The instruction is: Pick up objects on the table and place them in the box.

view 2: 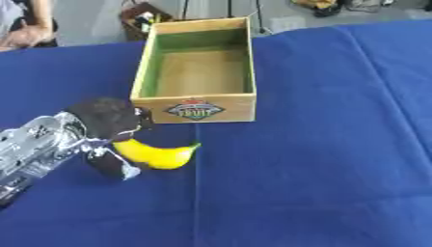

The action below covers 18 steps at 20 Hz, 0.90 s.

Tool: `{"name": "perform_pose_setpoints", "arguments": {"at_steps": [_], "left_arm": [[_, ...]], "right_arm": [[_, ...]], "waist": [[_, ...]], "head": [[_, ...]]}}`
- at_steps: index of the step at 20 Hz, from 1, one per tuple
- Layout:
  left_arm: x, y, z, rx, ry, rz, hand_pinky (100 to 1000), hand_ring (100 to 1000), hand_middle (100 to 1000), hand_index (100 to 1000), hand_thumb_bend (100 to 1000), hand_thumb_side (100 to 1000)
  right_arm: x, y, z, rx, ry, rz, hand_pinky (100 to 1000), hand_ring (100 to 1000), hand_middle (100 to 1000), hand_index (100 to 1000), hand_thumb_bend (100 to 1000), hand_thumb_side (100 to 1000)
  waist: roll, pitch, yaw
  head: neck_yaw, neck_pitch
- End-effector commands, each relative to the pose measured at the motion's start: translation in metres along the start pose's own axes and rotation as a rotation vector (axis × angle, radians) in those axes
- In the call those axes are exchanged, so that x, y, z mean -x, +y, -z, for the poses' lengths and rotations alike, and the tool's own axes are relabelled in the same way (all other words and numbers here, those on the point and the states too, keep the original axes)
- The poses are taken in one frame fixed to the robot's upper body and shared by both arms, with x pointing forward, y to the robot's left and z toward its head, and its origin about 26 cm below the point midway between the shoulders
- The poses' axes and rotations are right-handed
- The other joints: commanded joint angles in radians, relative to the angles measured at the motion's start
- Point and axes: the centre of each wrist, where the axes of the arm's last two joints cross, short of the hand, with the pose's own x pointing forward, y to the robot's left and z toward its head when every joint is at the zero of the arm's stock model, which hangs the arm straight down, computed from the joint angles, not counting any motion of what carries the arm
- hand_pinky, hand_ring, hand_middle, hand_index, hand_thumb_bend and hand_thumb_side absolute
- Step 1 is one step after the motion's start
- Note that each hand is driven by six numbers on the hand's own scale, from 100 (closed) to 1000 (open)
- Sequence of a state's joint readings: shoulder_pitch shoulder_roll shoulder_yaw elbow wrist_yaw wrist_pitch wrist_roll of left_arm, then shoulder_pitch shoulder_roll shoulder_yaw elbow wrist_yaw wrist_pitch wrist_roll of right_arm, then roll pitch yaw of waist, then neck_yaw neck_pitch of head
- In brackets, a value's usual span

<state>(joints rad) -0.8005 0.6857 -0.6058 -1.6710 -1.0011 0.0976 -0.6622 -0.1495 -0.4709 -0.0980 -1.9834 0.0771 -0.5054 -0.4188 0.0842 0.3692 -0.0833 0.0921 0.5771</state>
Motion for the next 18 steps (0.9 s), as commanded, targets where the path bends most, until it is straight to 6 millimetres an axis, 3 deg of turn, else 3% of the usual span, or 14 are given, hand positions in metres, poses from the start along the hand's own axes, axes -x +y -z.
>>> {"name": "perform_pose_setpoints", "arguments": {"at_steps": [1, 11, 18], "left_arm": [[0.005, 0.001, 0.002, -0.018, 0.014, 0.005, 438, 562, 734, 811, 365, 510], [0.007, -0.012, 0.010, -0.023, -0.001, -0.018, 405, 534, 654, 755, 349, 500], [0.005, -0.008, 0.007, -0.056, -0.009, -0.001, 407, 537, 669, 771, 362, 504]], "right_arm": [[-0.004, -0.001, 0.006, -0.005, -0.025, 0.003, 769, 717, 622, 789, 100, 888], [-0.004, -0.001, 0.006, -0.001, -0.021, 0.006, 771, 717, 622, 789, 100, 887], [-0.004, 0.000, 0.005, -0.005, -0.017, 0.007, 772, 717, 622, 790, 100, 888]], "waist": [[-0.006, -0.016, -0.001], [-0.009, -0.013, -0.002], [-0.010, -0.015, 0.001]], "head": [[0.003, -0.012], [0.004, -0.014], [0.004, -0.012]]}}
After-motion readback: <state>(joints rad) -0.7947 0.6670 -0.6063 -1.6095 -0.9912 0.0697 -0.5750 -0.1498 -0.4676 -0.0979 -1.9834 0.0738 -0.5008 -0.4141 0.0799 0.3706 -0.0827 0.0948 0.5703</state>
